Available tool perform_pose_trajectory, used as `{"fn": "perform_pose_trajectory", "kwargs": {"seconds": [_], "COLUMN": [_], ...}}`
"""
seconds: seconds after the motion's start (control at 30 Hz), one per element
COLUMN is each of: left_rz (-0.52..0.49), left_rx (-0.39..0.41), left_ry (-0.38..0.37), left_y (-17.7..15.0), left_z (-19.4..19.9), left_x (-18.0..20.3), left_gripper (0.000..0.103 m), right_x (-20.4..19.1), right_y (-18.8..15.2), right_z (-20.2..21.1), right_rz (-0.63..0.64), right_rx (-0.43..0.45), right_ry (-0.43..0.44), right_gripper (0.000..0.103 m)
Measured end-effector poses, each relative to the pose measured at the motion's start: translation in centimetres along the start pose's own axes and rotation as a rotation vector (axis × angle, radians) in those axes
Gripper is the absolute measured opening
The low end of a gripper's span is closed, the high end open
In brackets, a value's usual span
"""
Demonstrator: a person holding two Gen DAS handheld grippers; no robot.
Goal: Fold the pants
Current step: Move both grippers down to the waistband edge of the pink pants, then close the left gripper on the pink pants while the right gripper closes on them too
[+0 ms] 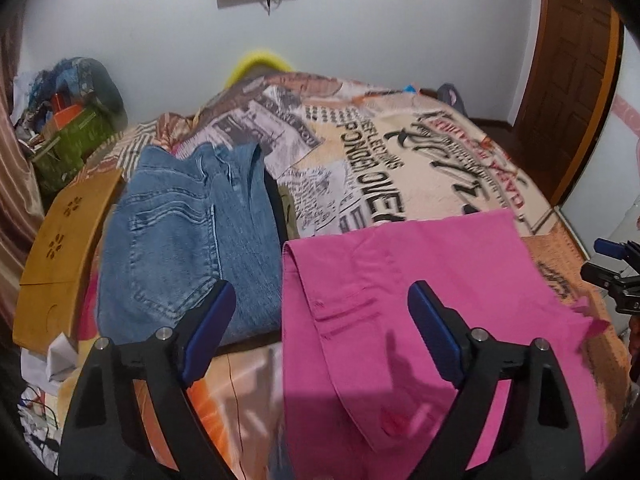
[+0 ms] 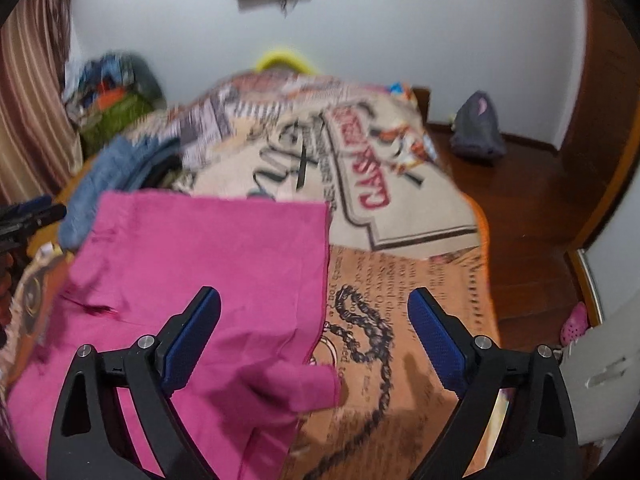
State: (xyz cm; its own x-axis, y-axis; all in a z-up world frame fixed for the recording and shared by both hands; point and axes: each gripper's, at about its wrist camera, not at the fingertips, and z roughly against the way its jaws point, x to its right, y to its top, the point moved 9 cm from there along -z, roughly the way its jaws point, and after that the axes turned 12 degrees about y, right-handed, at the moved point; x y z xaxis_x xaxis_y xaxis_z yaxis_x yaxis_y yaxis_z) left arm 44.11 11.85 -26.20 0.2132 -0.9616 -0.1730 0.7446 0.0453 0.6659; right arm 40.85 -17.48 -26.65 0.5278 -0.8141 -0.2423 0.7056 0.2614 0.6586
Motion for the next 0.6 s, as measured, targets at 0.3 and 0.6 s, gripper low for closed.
{"fn": "perform_pose_trajectory", "kwargs": {"seconds": [0.3, 0.6], "left_rz": [0.020, 0.011], "left_rx": [-0.085, -0.118], "left_ry": [-0.044, -0.057], "left_y": [0.4, 0.0], "left_z": [-6.1, -8.1], "left_x": [0.1, 1.2], "left_gripper": [0.089, 0.039], "right_x": [1.3, 2.8], "right_y": [3.0, 4.2], "right_z": [-6.6, -12.2], "right_rz": [0.034, -0.010], "right_rx": [-0.090, -0.141], "right_ry": [0.063, 0.103], "right_gripper": [0.081, 0.031]}}
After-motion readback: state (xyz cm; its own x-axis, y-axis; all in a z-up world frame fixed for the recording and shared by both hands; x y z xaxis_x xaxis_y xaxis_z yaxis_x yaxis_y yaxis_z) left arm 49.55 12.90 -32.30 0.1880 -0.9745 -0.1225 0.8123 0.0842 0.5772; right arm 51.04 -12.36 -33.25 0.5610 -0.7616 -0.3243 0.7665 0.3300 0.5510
